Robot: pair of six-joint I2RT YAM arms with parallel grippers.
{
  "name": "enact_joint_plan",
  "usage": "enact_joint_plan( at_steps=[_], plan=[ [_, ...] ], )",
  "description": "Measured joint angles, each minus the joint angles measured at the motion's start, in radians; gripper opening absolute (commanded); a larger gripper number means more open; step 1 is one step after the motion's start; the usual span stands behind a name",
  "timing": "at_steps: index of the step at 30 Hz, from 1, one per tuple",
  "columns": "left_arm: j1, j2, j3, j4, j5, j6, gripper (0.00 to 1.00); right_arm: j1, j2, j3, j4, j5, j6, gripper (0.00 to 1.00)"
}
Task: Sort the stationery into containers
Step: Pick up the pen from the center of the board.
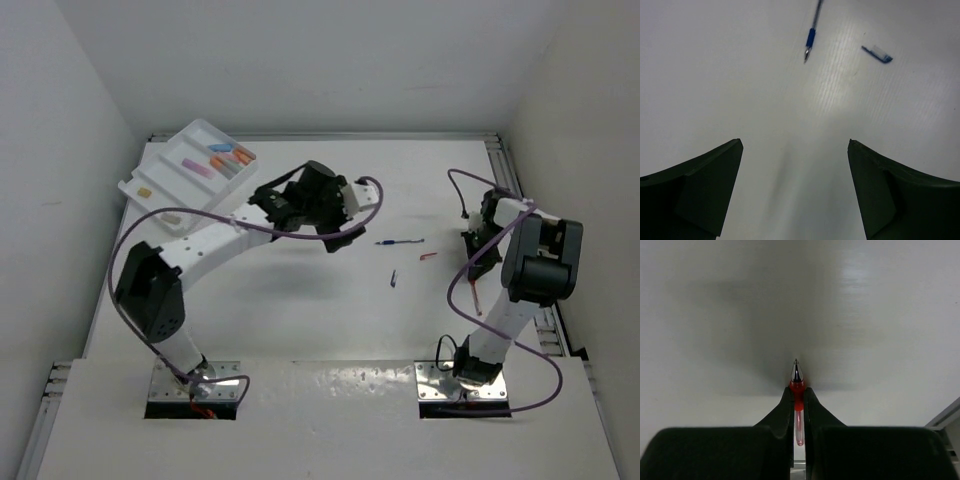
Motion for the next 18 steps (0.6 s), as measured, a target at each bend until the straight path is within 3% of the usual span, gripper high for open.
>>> enact_joint_plan(
  at_steps=[6, 9, 18],
  plan=[
    [-0.104, 0.272, 0.121, 0.154, 0.063, -0.01, 0.73, -0.076, 0.009, 0.029, -0.006, -0.057, 0.051, 0.0],
    [-0.117, 0.371, 0.15, 0.246, 0.118, -0.047, 0.69, -0.102, -0.008, 0.033, 0.001, -0.087, 0.072, 0.0],
    [-0.159, 0.683, 0.422, 0.438, 0.182, -0.129, 0.65, -0.103, -0.185, 0.033, -0.034, -0.218, 0.111, 0.0]
  ],
)
